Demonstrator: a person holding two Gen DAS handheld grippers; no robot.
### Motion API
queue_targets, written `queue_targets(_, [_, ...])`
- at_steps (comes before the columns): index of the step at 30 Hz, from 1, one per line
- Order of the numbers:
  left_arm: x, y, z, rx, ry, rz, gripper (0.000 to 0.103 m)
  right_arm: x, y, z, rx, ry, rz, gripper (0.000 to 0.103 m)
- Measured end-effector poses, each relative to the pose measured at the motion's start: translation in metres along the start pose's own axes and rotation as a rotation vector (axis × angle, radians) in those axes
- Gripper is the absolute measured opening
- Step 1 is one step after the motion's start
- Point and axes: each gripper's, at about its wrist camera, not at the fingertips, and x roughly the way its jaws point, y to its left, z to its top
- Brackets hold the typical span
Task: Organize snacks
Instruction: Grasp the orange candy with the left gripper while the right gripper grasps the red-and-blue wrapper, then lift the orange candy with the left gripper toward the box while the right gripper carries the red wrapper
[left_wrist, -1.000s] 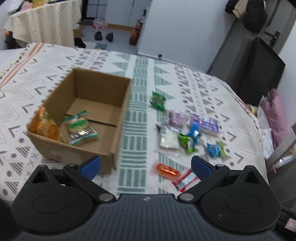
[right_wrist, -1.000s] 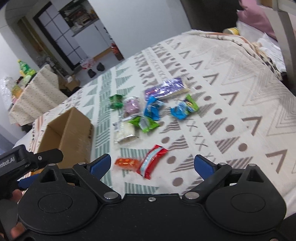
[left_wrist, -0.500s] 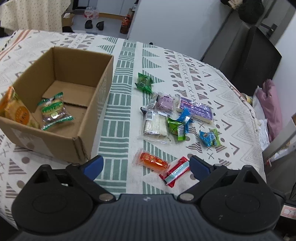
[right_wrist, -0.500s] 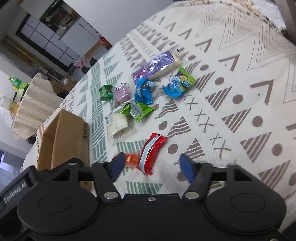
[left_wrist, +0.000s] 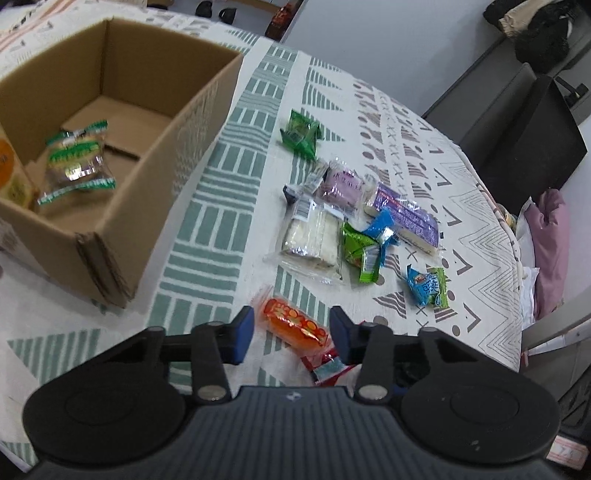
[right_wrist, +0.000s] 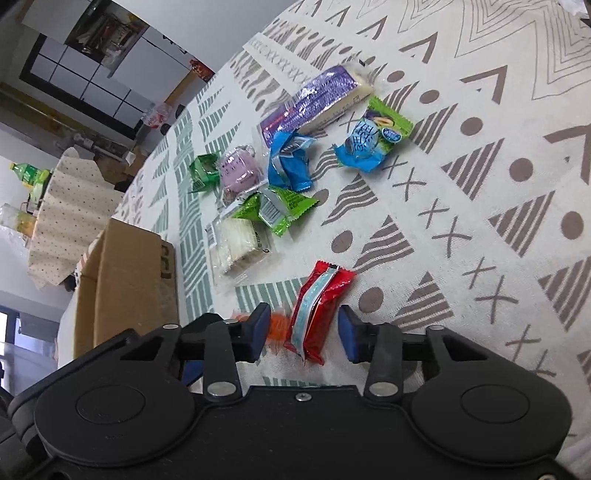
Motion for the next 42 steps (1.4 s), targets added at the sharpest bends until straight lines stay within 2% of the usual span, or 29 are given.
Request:
queue_targets(5, [0.008, 0.003, -0.004, -0.05, 0.038, -0.008, 0.042, 0.009, 0.0, 0.003, -0.004, 0.008, -0.017, 0.021])
queue_targets(7, [0.014, 0.003, -0.004, -0.063, 0.054, -0.008, 0.042, 0.01, -0.001, 0.003, -0.008, 0.003, -0.023, 0.019])
queue_targets(14, [0.035, -0.003, 0.005, -0.061, 0.064, 0.001, 0.045, 0.004, 0.003, 0.006, -0.062, -0.069, -0.085, 0.018])
queue_targets(22, [0.045, -0.017, 0.006, 0.001, 0.029, 0.054, 0.043, 0.007, -0.002, 0.011, -0.039, -0.069, -0.084, 0.022])
queue_targets(28, [0.045, -0.017, 0.003, 0.048, 0.026, 0.103, 0.026, 0.008, 0.003, 0.011, -0.072, -0.061, -0.092, 0.026])
queue_targets(34, [0.043, -0.017, 0.005, 0.077, 0.041, 0.106, 0.019, 0.009, 0.009, 0.01, -0.109, -0.04, -0.104, 0.028])
queue_targets(38, [0.037, -0.015, 0.005, 0.095, 0.037, 0.103, 0.018, 0.01, 0.013, 0.008, -0.148, -0.03, -0.108, 0.028])
queue_targets(40, [0.033, -0.013, 0.003, 0.104, 0.043, 0.111, 0.018, 0.013, 0.016, 0.006, -0.183, -0.024, -0.107, 0.022])
queue_targets(42, [0.029, -0.012, 0.003, 0.118, 0.049, 0.121, 0.018, 0.012, 0.017, 0.005, -0.182, -0.023, -0.094, 0.021])
